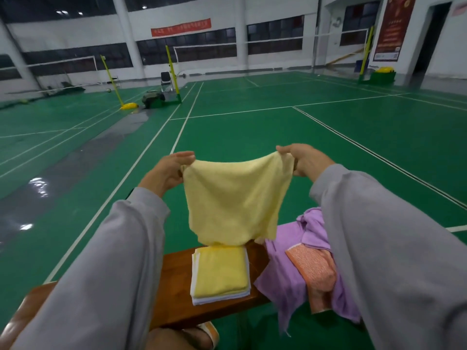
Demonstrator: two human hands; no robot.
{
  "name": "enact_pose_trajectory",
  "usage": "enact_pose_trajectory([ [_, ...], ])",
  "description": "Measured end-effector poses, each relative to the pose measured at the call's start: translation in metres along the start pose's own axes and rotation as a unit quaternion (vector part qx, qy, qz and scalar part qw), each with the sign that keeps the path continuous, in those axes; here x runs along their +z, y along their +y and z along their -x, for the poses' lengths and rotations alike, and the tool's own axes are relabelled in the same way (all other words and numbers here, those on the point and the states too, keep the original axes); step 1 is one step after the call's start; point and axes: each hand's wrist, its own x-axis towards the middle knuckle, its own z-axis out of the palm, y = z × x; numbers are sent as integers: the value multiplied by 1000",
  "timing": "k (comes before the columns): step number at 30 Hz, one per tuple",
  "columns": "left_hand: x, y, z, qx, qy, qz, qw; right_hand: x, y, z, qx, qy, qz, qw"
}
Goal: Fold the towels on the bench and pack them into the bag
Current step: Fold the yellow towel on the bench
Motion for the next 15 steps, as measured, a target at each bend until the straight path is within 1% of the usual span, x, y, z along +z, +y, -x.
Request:
enact_pose_trajectory([
  [2, -8, 19, 2, -9, 10, -26, 1000, -3, -8, -2, -10, 15, 51, 999],
  [5, -16, 30, 4, -54, 38, -107, 992, -5, -13, -2, -21, 36, 100, 994],
  [7, -20, 24, 1, -64, 82, -152, 983, -3, -13, -2, -17, 34, 94, 995],
  [8, -21, 20, 0, -68, 91, -151, 982, -2, -12, -2, -13, 23, 72, 997],
  [9, -22, 16, 0, -74, 86, -128, 985, -1, -11, -4, -9, 9, 33, 999],
  [11, -23, 11, 2, -81, 62, -35, 994, 0, -11, -7, -6, -13, -41, 999],
  [12, -25, 9, 2, -72, 53, 6, 996, 0, -10, -9, -14, -18, -49, 999],
  [13, -29, 7, 1, -52, 45, 22, 997, 1, -8, -12, -32, -21, -41, 998],
  [14, -33, 5, 1, -26, 34, 11, 999, 1, -7, -14, -57, -19, -9, 998],
  [15, -36, 1, 1, 1, 22, -25, 999, 1, -4, -17, -85, -16, 27, 996],
])
